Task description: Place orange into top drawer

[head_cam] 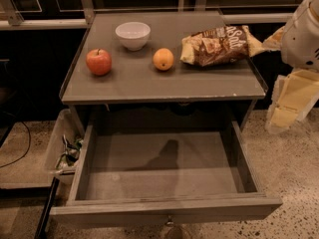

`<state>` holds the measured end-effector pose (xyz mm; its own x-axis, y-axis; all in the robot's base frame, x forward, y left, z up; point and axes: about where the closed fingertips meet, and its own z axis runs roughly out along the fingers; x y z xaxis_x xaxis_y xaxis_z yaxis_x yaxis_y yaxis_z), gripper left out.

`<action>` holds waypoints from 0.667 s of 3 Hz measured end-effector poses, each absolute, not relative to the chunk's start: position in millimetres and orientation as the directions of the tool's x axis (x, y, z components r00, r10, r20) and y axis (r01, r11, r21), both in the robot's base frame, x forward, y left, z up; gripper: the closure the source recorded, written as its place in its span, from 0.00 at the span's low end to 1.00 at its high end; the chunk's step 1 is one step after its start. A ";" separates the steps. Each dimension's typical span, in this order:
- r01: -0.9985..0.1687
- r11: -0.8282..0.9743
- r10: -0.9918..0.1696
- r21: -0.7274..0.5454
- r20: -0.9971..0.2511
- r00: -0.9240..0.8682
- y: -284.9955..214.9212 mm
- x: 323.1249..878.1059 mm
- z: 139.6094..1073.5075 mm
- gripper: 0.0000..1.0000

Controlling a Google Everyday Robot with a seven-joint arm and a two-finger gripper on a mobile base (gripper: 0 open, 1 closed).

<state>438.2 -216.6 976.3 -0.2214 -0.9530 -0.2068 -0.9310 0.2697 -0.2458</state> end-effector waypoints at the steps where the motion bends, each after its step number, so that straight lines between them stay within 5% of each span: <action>1: -0.931 0.270 -0.953 -0.248 -0.207 -0.221 -216.5 438.4 976.6 0.00; 2: -0.932 0.258 -0.956 -0.256 -0.207 -0.207 -206.7 466.8 967.1 0.00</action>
Offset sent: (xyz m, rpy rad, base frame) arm 0.0718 0.0229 -0.0277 -0.0053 -0.0048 0.0307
